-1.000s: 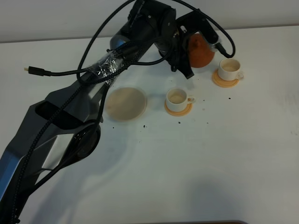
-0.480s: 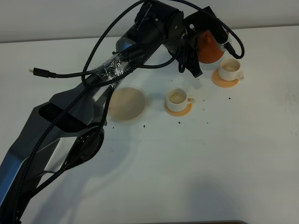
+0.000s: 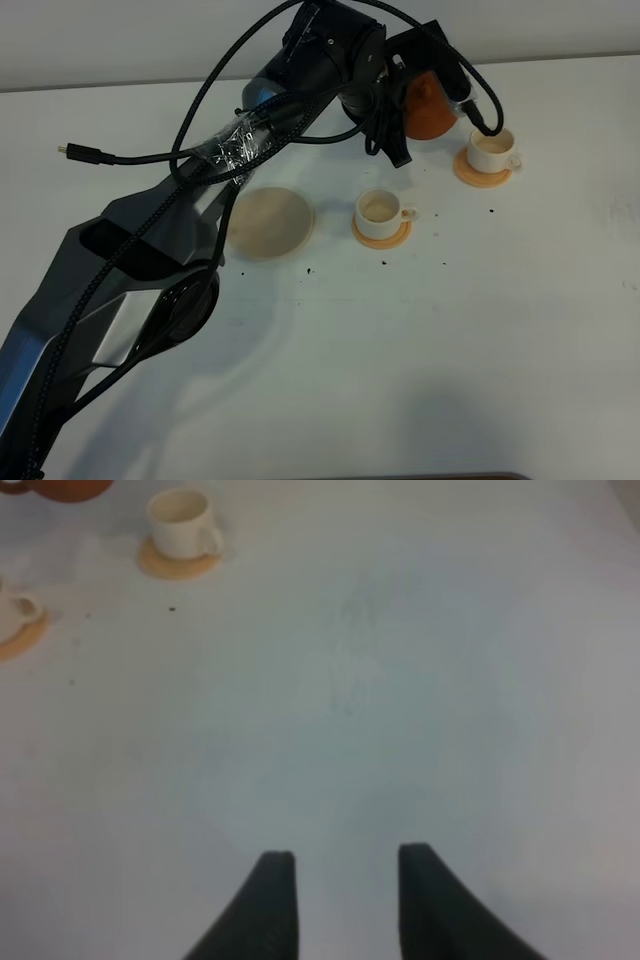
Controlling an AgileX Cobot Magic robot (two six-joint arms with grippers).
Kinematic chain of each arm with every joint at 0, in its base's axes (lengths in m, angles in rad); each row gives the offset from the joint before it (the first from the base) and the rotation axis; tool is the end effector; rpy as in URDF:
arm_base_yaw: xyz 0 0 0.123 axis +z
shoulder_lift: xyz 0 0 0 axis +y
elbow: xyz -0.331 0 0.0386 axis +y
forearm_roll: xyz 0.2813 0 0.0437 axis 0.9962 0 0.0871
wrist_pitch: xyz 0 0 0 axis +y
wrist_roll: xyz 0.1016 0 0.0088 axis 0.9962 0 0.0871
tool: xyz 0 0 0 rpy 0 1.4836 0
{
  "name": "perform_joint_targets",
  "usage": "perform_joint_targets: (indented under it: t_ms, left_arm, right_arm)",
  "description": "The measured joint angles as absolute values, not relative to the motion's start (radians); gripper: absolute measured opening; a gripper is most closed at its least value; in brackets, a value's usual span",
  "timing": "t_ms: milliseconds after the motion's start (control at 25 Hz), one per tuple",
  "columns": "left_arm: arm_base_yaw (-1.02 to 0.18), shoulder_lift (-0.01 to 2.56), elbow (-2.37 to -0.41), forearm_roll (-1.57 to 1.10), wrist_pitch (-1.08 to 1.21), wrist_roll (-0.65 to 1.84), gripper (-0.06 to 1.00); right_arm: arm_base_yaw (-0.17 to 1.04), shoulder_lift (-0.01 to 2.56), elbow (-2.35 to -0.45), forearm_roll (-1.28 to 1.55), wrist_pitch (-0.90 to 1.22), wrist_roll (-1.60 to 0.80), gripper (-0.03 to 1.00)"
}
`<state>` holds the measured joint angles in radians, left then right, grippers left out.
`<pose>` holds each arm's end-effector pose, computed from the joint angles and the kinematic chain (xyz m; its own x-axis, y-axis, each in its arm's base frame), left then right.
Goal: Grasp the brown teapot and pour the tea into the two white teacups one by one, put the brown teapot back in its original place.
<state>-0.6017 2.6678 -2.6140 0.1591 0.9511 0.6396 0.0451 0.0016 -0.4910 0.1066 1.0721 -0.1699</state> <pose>0.5493 -0.3612 0.1882 -0.1527 0.9093 -0.3871 0.8047 0.3418 0.4854 -0.0142 0.0089 0.2848 -0.4545 -0.1386 -0.8799 -0.1822 0.9814 -0.0605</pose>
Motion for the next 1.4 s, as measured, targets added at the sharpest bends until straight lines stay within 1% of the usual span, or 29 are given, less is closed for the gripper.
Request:
perform_joint_targets:
  t_ms: [960, 1400]
  left_arm:
    - [-0.592, 2.690, -2.614, 0.225, 0.861, 0.833, 0.11]
    - [-0.605, 2.720, -2.614, 0.255, 0.747, 0.907, 0.11]
  right_arm:
    - [0.045, 0.002, -0.491, 0.107, 1.072, -0.170, 0.24]
    - [0.045, 0.002, -0.491, 0.107, 1.072, -0.170, 0.24]
